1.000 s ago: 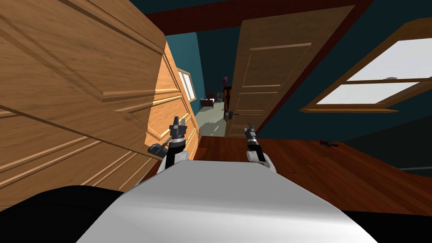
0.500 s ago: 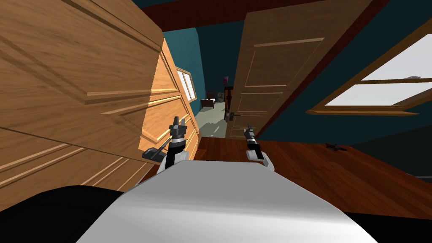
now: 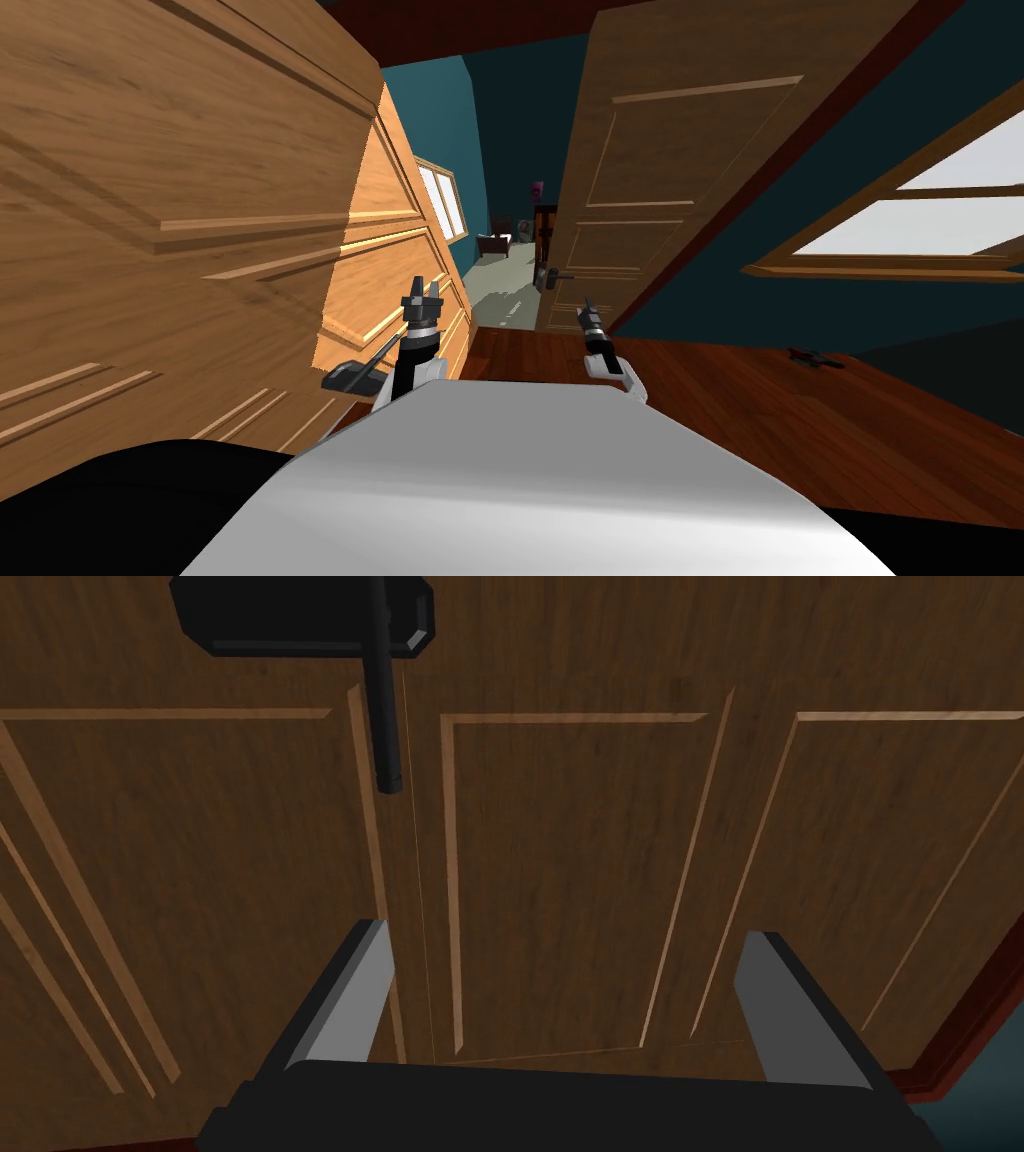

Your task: Pull the door open

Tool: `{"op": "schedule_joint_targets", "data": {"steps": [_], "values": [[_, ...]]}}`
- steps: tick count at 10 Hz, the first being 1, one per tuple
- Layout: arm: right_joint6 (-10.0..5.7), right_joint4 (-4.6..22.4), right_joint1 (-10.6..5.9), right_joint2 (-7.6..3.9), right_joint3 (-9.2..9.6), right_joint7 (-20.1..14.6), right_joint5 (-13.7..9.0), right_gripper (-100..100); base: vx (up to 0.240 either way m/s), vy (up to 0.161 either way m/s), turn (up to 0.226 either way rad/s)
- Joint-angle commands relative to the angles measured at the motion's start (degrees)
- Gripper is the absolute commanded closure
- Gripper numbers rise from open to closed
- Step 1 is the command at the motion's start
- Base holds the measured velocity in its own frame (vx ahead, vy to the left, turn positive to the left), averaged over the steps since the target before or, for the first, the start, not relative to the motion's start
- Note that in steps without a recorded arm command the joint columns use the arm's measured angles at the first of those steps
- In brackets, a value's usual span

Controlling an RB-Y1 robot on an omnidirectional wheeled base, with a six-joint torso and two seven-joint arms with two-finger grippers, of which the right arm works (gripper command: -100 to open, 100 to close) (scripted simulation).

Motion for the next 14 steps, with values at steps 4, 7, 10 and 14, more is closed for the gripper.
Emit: {"op": "schedule_joint_targets", "data": {"steps": [4, 7, 10, 14], "values": [[0.12, 5.5, -2.54, -1.03, -0.62, -2.5, 1.3, -100, 0.097, -0.011, 0.026], [0.22, 8.7, -4.06, -1.66, -0.99, -4.0, 2.0, -100, 0.096, -0.006, 0.024], [0.34, 12.5, -5.83, -2.37, -1.42, -5.7, 2.9, -100, 0.111, -0.008, 0.025], [0.46, 16.3, -7.62, -3.08, -1.86, -7.4, 3.7, -100, 0.135, -0.007, 0.023]]}}
